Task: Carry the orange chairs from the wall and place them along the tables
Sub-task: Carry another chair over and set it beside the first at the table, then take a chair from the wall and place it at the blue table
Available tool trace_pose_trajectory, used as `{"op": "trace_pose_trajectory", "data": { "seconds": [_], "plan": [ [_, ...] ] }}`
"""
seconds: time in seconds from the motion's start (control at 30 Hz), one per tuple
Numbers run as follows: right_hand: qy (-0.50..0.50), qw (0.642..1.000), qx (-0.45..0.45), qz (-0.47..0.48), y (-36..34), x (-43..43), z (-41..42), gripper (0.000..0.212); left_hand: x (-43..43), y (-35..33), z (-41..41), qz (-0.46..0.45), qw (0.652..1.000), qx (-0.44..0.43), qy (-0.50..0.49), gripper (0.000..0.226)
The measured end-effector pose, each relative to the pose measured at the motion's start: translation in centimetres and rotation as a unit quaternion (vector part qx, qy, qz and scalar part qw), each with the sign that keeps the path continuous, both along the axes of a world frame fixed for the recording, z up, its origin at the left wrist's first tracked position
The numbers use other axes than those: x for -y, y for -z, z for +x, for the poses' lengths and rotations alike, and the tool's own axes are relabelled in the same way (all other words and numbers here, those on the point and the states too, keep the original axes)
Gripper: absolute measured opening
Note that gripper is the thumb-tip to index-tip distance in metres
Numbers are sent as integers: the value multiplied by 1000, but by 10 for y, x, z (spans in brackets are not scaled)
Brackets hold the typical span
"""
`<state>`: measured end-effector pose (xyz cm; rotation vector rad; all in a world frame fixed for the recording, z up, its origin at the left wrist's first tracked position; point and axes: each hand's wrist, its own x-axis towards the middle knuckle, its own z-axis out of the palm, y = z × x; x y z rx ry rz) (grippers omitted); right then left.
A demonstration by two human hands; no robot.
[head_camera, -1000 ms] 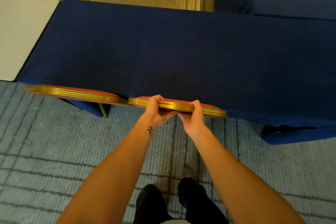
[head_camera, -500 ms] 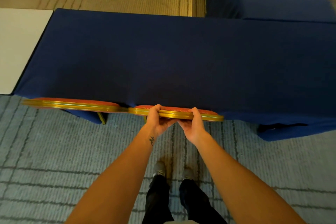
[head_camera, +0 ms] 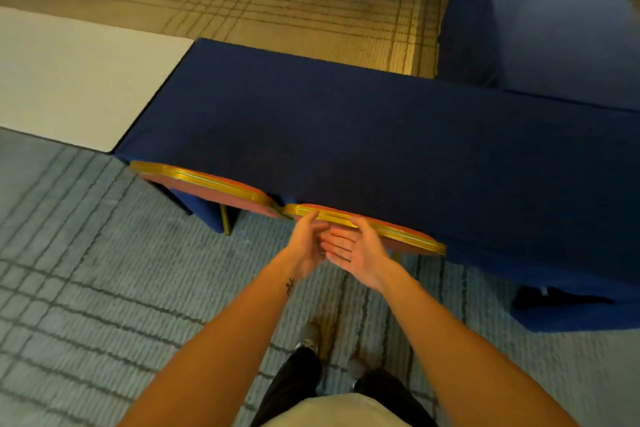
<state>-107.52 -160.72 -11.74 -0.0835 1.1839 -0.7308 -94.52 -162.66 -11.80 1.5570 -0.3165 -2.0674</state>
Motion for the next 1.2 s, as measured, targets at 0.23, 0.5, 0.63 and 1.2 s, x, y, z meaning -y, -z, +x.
{"op": "trace_pose_trajectory", "data": {
  "seconds": [0.23,0.5,0.63,1.2],
  "plan": [
    [-177,984,-9,-28,-14,-15,73,41,-74,-22,69,-43,973,10,-226,40],
    [-388,919,33,-66,-42,-121,203,36,-238,-45,174,-71,870,14,-488,33],
    [-478,872,39,-96,-65,-195,267,34,-338,-66,222,-115,800,10,-589,34],
    [-703,687,151,-106,-116,-642,523,36,-831,-113,362,-177,542,118,-813,46]
  ]
}}
